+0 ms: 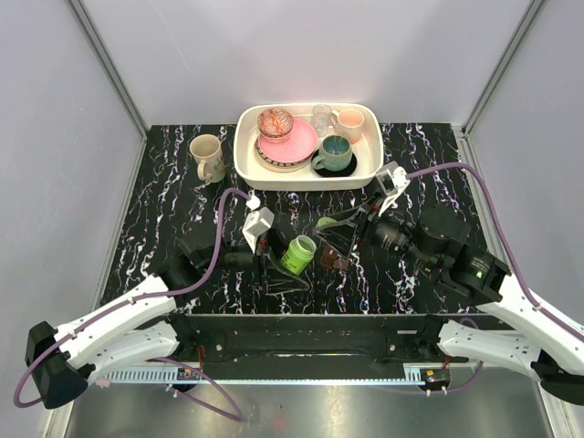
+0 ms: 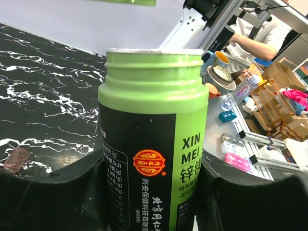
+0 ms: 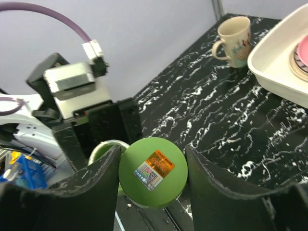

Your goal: Sort the pills into containers

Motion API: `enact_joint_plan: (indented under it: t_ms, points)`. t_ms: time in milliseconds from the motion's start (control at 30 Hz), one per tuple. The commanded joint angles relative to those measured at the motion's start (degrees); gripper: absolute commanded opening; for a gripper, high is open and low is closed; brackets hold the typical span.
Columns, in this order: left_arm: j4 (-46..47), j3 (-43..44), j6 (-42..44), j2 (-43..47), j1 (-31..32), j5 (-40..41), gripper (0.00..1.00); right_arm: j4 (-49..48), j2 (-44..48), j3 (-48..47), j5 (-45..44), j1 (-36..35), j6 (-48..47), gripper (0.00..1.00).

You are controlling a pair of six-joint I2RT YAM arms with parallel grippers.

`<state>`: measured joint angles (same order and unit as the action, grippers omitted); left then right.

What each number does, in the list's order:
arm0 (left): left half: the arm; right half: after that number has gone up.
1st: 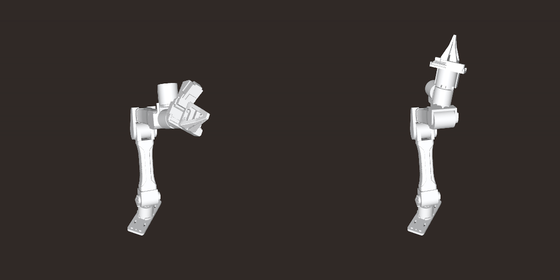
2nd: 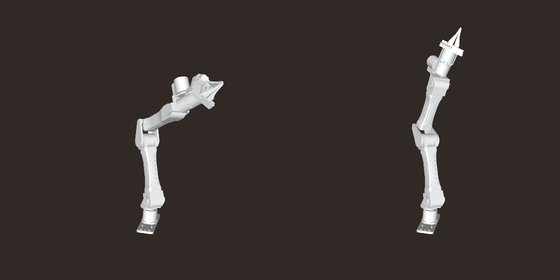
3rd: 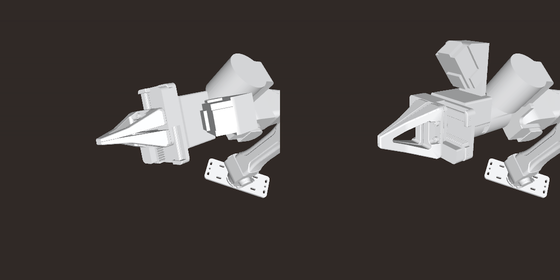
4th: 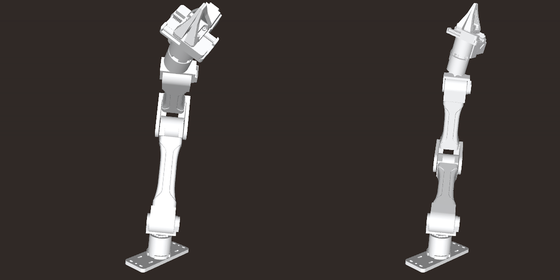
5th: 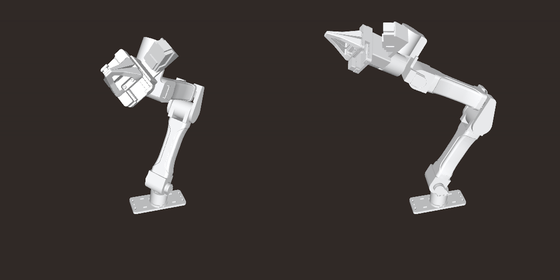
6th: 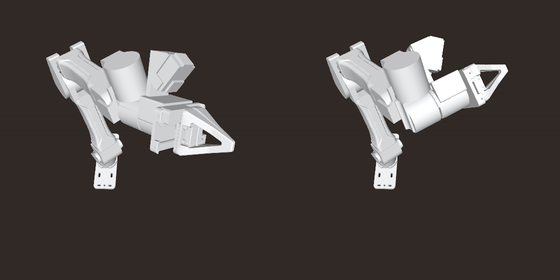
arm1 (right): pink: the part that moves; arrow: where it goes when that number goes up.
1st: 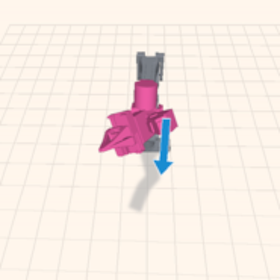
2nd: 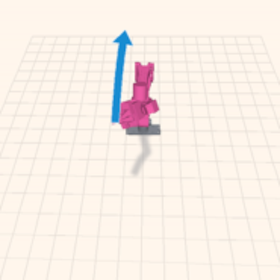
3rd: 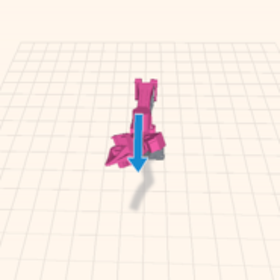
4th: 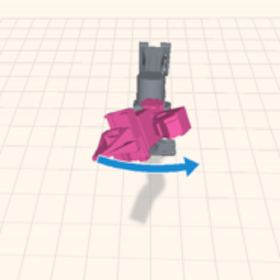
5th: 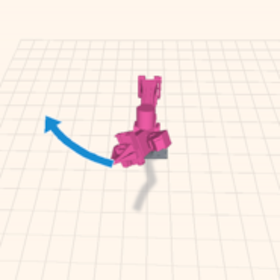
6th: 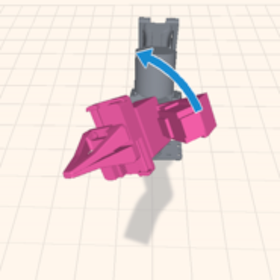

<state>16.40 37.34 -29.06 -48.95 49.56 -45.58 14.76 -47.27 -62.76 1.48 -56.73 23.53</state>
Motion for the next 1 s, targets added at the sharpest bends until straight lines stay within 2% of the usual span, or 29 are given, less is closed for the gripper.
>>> enact_joint_plan:
  t_ms: [0, 300, 567, 967]
  points:
    - [-4.53, 4.23, 5.32, 1.75, 0.1, 2.43, 0.0, 8.34, -0.46, -3.86, -4.9, -0.14, -1.47, 0.0]
    - [-7.7, 5.11, 8.23, 1.66, 0.01, 2.08, 0.0, 13.53, -0.46, -5.27, -1.65, -0.14, -0.94, 0.0]
    - [-7.88, 4.84, 9.02, 2.19, 0.1, 1.9, 0.0, 13.89, -2.12, -5.62, 3.09, -0.14, -0.68, 0.0]
    - [-7.79, 4.76, 9.28, 1.66, 0.1, 1.81, 0.0, 15.03, -3.98, -5.79, 4.77, -0.14, -0.59, 0.0]
